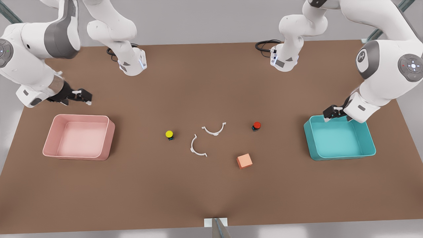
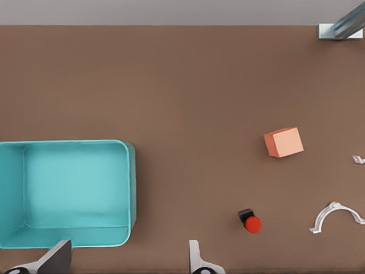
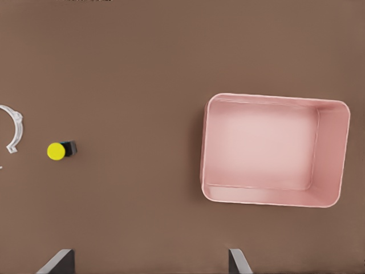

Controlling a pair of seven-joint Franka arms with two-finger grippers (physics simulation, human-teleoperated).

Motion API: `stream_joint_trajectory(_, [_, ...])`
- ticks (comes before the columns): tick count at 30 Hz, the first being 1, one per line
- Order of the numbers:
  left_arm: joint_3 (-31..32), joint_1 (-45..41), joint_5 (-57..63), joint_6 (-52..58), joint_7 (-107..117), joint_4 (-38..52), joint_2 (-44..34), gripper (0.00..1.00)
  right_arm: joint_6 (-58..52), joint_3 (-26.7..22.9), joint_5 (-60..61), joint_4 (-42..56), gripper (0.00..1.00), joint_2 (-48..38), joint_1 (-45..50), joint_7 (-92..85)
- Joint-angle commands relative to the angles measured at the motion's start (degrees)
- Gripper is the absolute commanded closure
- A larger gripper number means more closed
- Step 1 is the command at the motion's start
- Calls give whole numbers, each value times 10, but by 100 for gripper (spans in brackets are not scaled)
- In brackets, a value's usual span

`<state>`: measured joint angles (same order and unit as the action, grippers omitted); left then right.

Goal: Place the red button in the blue storage box with the left arm, and place the yellow button in the pink storage box with the right arm

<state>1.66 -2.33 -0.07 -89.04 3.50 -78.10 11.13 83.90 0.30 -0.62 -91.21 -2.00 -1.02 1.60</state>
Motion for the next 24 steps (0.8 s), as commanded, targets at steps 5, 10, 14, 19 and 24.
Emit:
stream_joint_trajectory(5, [2, -97, -48, -39, 158, -18, 35, 0, -5, 1, 0, 2, 0, 6, 11, -9])
stream_joint_trajectory(10, [2, -174, -48, -272, 387, -187, 50, 0, 29, 21, 4, -23, 0, 39, 12, -2])
stream_joint_trajectory(14, [2, -196, -49, -455, 418, -349, 23, 0, 139, 44, 4, -98, 0, 49, 12, -1])
stream_joint_trajectory(19, [2, -223, -51, -559, 469, -423, 50, 0, 244, 58, -13, -104, 0, 130, 32, 18])
stream_joint_trajectory(24, [3, -231, -55, -564, 469, -478, 70, 0, 246, 57, -9, -109, 0, 158, 39, 89])
